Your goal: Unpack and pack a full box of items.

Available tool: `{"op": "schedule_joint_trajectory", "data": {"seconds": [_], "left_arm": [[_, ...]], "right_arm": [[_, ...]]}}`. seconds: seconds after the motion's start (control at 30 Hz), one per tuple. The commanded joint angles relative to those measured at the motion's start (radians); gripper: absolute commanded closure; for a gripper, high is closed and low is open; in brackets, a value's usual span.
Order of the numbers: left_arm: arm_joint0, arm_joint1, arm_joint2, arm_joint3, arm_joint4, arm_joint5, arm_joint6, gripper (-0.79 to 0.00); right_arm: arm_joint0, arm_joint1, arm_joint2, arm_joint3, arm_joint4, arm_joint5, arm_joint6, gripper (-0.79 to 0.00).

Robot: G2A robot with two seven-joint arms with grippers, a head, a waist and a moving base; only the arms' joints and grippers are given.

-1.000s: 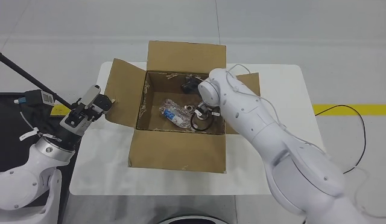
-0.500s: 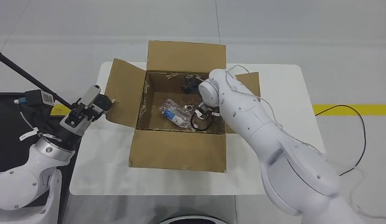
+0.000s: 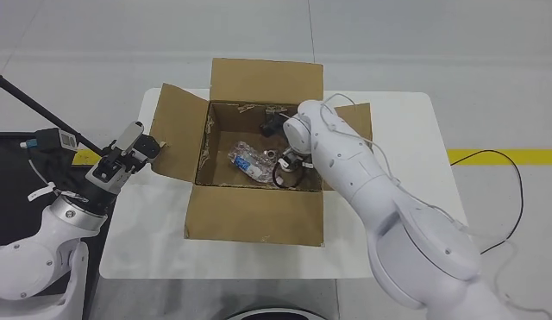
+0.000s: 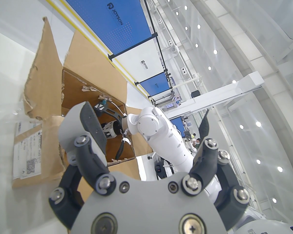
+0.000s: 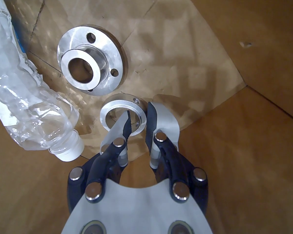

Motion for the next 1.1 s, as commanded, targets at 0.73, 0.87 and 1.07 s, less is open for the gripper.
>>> {"op": "schedule_joint_trajectory", "data": {"seconds": [0.73, 0.87, 1.07], "left_arm": [[0.000, 0.000, 0.000, 0.000, 0.000, 0.000, 0.000, -0.785], [0.000, 0.000, 0.000, 0.000, 0.000, 0.000, 0.000, -0.785], [0.000, 0.000, 0.000, 0.000, 0.000, 0.000, 0.000, -0.785]], "right_arm": [[0.004, 0.019, 0.054, -0.053, -0.027, -0.012, -0.082, 0.000], [-0.011, 0.036, 0.066, -0.104, -0.045, 0.010, -0.079, 0.000], [-0.044, 0.074, 0.097, -0.218, -0.084, 0.043, -0.077, 0.000]]}}
